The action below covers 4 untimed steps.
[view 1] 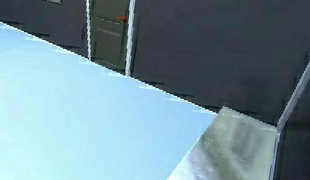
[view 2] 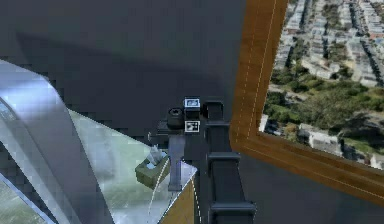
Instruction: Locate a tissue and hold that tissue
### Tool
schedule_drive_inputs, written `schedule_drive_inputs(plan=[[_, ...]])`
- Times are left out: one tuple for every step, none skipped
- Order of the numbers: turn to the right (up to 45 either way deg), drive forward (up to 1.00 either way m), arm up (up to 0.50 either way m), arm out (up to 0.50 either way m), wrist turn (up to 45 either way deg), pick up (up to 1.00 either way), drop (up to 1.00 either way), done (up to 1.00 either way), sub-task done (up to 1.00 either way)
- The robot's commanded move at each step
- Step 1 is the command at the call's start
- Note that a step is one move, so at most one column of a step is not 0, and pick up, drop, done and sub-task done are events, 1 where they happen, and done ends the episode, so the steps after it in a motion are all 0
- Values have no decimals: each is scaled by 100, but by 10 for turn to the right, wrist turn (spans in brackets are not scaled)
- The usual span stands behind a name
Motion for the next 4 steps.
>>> schedule_drive_inputs(plan=[[0, 0, 0, 0, 450, 0, 0, 0, 0], [0, 0, 0, 0, 450, 0, 0, 0, 0], [0, 0, 0, 0, 450, 0, 0, 0, 0], [0, 0, 0, 0, 30, 0, 0, 0, 0]])
